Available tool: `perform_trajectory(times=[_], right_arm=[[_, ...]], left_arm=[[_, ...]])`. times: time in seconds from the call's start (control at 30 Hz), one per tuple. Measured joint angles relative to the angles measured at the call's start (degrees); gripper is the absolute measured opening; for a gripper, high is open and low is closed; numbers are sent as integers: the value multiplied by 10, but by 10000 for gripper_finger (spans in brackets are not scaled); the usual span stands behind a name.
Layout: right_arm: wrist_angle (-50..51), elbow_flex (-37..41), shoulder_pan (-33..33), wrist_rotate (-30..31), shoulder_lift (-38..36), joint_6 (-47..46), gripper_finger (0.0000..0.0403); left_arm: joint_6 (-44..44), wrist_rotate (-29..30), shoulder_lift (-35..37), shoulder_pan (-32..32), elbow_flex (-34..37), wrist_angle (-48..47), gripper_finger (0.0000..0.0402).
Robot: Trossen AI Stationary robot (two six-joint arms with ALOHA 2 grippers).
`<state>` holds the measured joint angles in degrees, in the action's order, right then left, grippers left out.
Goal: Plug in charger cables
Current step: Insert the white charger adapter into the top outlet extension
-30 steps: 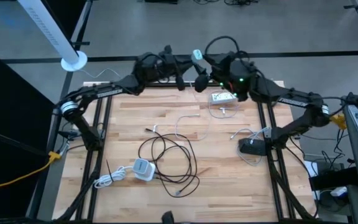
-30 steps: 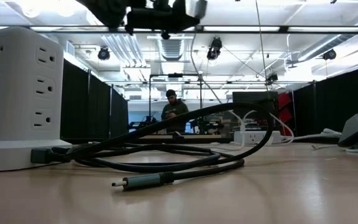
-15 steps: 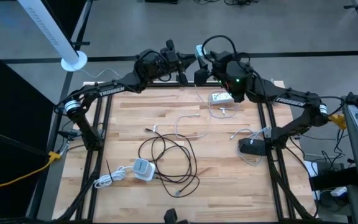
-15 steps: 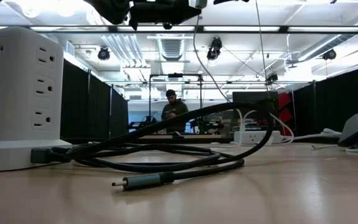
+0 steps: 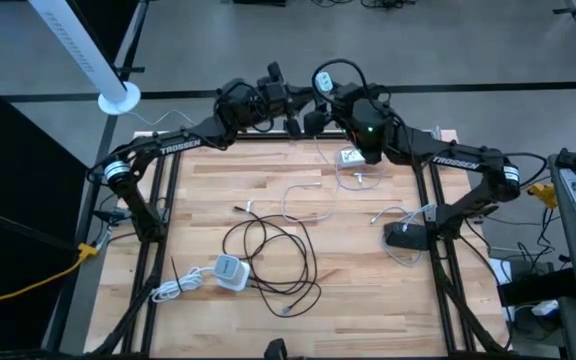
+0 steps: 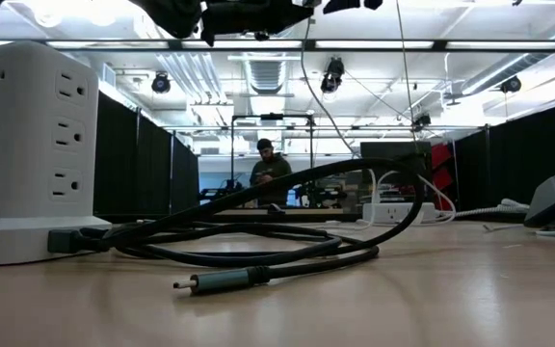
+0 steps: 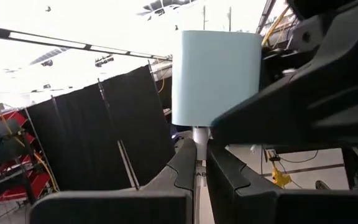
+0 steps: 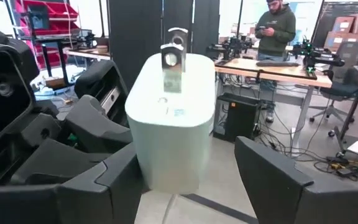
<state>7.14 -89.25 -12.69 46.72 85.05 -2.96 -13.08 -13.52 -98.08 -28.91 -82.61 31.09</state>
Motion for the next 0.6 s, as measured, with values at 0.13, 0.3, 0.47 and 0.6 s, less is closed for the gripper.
perform_trajectory(times=[0.13,0.3,0.47,0.6], right_arm=[[-8,0,0,-2,6,0,211],[-27,0,0,-4,6,17,156],[-32,0,-1,-22,6,31,115],[-29,0,-2,-32,6,36,115]], left_arm=[[0,-6,0,0,0,0,1],[1,-7,0,0,0,-1,1],[1,-5,0,0,0,-2,1],[1,-5,1,0,0,-12,22]])
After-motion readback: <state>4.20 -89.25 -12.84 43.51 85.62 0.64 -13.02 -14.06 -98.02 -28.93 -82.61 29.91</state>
